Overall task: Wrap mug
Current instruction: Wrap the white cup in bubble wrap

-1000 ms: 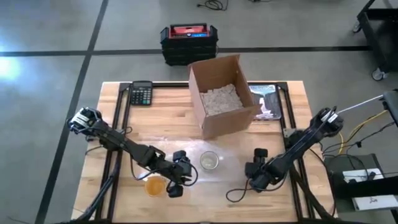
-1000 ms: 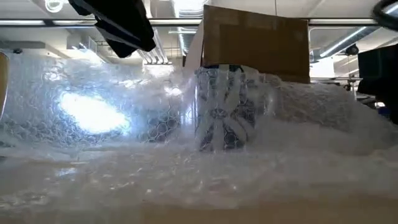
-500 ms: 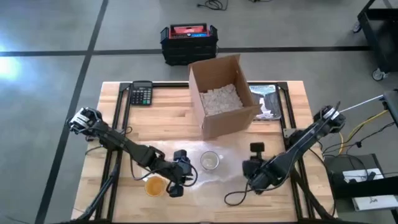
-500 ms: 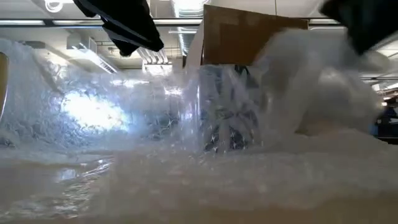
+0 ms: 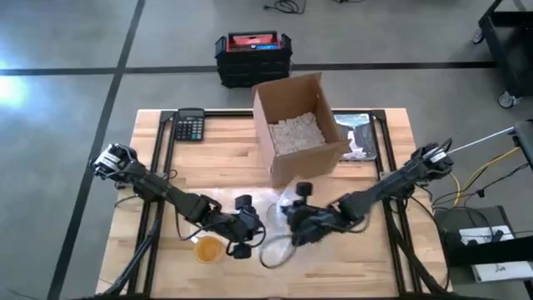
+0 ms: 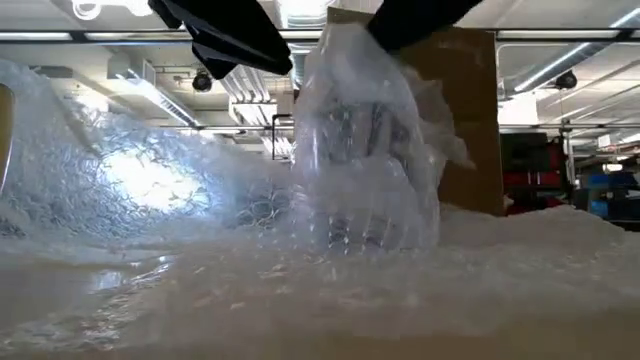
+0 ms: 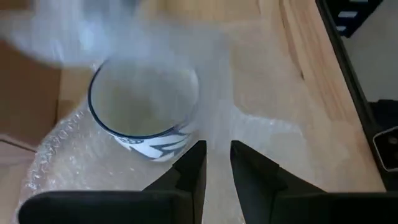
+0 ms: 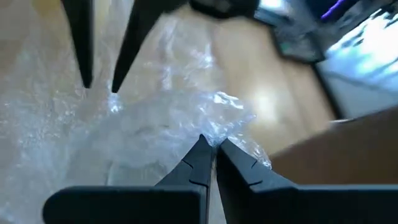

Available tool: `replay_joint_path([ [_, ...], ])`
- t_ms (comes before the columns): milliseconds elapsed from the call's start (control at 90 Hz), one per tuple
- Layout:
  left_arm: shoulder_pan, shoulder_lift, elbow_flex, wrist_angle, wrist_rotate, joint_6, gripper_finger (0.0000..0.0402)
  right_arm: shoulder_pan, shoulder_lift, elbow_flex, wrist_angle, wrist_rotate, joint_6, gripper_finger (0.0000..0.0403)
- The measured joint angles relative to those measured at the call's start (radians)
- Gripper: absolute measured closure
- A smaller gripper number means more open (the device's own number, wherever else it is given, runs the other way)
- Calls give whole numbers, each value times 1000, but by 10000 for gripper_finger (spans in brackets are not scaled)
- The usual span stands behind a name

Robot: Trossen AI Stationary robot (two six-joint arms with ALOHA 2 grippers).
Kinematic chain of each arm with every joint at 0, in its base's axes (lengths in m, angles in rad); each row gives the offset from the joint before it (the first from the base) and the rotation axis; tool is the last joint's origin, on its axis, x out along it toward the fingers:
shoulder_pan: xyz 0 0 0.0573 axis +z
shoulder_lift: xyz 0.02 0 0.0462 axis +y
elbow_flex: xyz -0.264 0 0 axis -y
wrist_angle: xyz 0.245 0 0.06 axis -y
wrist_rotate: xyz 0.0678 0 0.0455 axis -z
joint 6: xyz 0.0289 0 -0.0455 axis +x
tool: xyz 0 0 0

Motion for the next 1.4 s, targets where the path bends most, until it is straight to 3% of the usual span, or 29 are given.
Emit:
replay_joint_path([
  [211, 9, 1, 6, 99, -34, 49, 342, -62, 100, 0, -11, -200, 80, 403],
  [633, 113, 159, 11, 185, 46, 12, 342, -62, 100, 39, -39, -231, 97, 403],
  [789, 113, 160, 11, 180, 49, 17, 342, -63, 99, 99, -146, -248, 119, 400],
  [1111, 115, 160, 10, 176, 53, 16, 343, -49, 26, 292, -498, -303, 119, 300],
  [1222, 116, 161, 9, 177, 60, 17, 342, -46, -32, 316, -606, -274, 112, 269],
  [1400, 115, 161, 8, 179, 71, 18, 342, -62, -63, 255, -647, -74, 161, 257],
])
